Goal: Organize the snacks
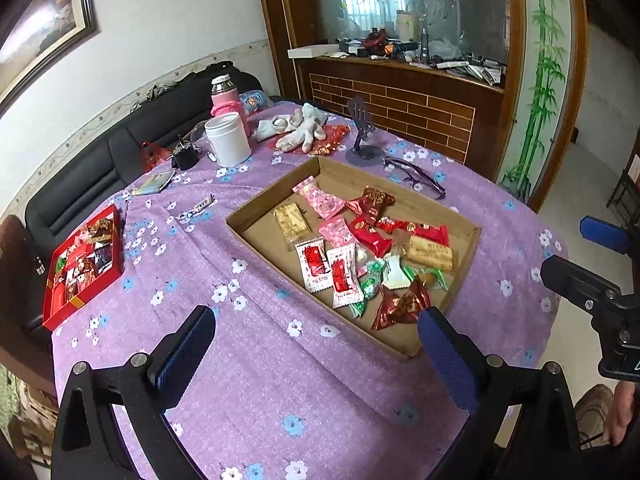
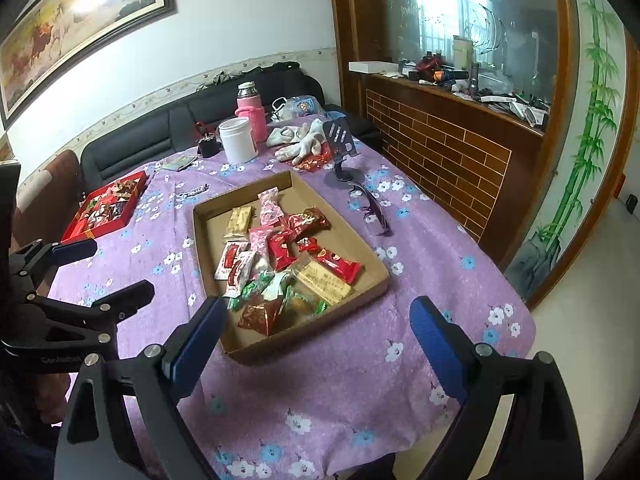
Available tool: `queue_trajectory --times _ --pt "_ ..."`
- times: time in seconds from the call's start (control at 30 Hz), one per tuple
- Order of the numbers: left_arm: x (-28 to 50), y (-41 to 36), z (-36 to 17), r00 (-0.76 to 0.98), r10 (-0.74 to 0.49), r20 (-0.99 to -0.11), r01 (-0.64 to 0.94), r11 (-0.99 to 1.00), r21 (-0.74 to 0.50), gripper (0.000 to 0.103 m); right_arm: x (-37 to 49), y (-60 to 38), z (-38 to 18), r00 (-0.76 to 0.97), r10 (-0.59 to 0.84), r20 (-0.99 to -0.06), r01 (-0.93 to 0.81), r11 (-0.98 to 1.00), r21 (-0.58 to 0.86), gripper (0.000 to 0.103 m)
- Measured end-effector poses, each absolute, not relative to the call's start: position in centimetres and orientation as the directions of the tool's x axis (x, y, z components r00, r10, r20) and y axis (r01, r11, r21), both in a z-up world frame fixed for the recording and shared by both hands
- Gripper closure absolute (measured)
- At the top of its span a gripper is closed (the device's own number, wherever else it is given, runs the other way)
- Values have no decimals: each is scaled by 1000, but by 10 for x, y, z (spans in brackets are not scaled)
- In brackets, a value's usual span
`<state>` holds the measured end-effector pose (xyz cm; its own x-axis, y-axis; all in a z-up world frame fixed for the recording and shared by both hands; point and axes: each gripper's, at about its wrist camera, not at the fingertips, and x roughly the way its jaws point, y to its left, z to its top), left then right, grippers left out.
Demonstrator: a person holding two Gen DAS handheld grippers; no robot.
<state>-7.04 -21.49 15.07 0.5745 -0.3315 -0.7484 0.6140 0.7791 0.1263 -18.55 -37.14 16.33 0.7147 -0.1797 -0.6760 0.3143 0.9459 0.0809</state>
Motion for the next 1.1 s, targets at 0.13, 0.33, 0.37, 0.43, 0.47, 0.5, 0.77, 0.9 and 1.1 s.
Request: queue_trajectory --times 0.13,0.33,0.37,0.43,0.47,0.5,0.77,0.9,1.1 --pt "-74 -215 148 573 -326 -752 619 774 136 1 -186 -370 163 715 -177 -676 314 946 84 10" --pt "-76 -214 145 567 -321 -759 621 772 137 1 -187 -366 160 715 -171 -678 303 950 80 10" --pt "-76 -215 143 566 -318 -761 620 772 139 1 -186 -366 159 714 -169 -680 300 951 79 10" --pt "-76 -214 141 562 -314 -765 619 773 138 1 -185 -364 158 711 -167 -683 296 952 75 10" --pt "-76 -214 141 561 -313 -766 619 774 137 1 -185 -364 158 710 -166 -684 294 953 74 10" --pt "-75 -214 141 560 -312 -768 618 774 136 1 -185 -364 158 710 -165 -685 294 953 75 10" --pt "-74 -217 138 557 -306 -772 620 771 142 1 -182 -366 157 707 -162 -688 294 953 77 10" --pt "-73 -219 138 554 -306 -774 624 768 143 1 -181 -367 156 706 -163 -689 295 952 77 10" --pt "-72 -220 137 554 -305 -775 624 768 144 1 -180 -367 155 706 -163 -689 295 952 77 10"
